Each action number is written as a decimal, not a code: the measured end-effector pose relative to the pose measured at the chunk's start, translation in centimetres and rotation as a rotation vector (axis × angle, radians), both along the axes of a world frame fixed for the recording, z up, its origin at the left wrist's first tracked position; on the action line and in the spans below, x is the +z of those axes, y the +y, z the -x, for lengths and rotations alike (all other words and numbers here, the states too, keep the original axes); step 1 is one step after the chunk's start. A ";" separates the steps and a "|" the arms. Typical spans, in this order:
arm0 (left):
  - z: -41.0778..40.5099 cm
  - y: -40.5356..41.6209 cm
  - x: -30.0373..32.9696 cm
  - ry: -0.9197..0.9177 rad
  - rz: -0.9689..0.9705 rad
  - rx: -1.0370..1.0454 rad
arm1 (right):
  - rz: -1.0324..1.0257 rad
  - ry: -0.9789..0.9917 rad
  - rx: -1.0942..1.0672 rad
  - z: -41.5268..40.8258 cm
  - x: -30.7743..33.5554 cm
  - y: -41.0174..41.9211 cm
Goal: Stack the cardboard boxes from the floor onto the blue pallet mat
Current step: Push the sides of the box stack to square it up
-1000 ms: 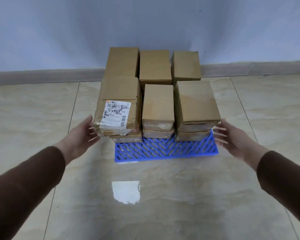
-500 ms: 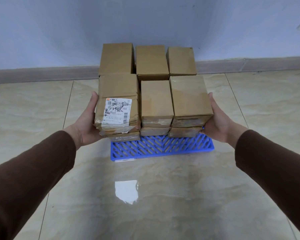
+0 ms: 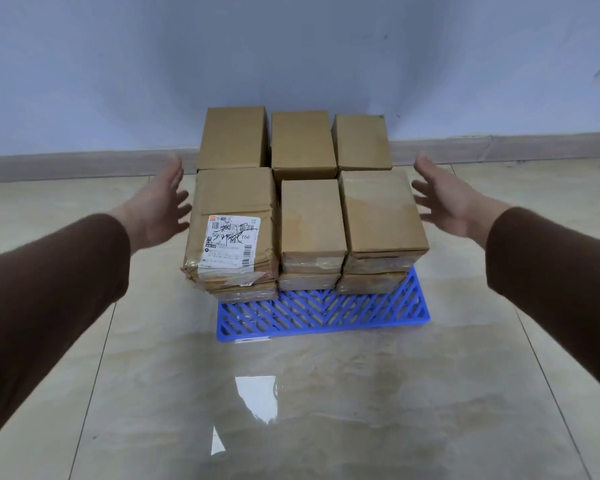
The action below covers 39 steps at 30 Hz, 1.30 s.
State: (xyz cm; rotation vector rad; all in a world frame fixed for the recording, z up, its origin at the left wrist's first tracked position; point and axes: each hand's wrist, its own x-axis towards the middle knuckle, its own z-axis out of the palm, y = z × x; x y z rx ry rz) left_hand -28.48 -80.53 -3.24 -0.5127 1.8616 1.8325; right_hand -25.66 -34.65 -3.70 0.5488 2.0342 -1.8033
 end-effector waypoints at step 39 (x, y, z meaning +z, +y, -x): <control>-13.9 2.8 1.1 -0.096 -0.131 0.021 | -0.693 0.627 0.211 -14.1 5.9 -10.0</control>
